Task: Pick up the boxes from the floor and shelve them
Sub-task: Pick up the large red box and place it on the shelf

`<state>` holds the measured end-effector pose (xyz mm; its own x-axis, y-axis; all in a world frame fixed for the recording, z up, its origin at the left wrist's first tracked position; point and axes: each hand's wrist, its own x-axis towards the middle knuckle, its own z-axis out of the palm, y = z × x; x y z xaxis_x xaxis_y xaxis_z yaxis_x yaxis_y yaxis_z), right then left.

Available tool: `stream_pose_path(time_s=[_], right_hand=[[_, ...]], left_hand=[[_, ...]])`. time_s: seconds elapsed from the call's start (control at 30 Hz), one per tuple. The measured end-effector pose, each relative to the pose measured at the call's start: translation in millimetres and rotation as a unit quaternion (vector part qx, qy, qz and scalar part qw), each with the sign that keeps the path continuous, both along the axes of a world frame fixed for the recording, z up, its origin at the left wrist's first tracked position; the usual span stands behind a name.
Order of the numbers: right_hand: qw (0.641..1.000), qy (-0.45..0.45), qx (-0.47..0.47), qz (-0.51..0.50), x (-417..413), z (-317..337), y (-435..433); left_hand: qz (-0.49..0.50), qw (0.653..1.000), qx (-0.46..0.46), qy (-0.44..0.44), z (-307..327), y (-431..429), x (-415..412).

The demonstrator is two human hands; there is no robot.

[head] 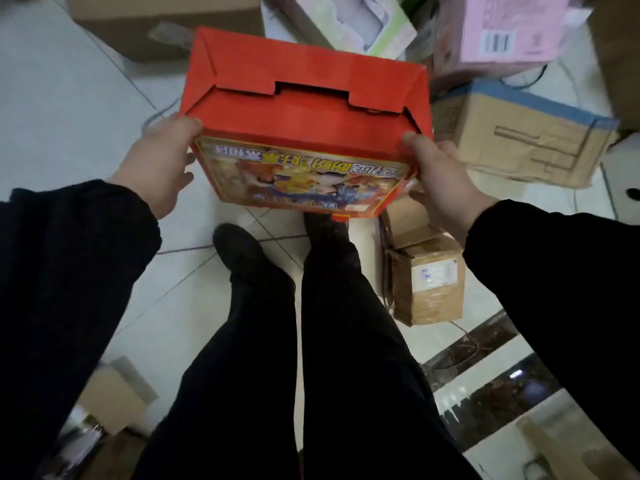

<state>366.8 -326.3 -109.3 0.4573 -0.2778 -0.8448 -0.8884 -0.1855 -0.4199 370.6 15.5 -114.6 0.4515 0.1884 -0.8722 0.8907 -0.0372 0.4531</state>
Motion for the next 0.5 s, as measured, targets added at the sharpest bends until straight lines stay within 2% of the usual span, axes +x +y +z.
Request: stream_pose_path(time_s=[0.1,0.23,0.4,0.5], right_hand=[[0.998,-0.033,0.055,0.024,43,71,34],[0.986,-0.086,0.112,0.090,97,205,94],[0.952,-0.162,0.171,0.195,121,381,167],[0.926,-0.201,0.209,0.241,110,470,206]], left_hand=[[0.067,0.996,0.021,-0.058,87,34,20],[0.152,0.981,0.064,-0.097,240,97,16],[0.241,0.935,0.112,-0.235,436,150,-48],[0.278,0.908,0.138,-0.282,530,163,-111]])
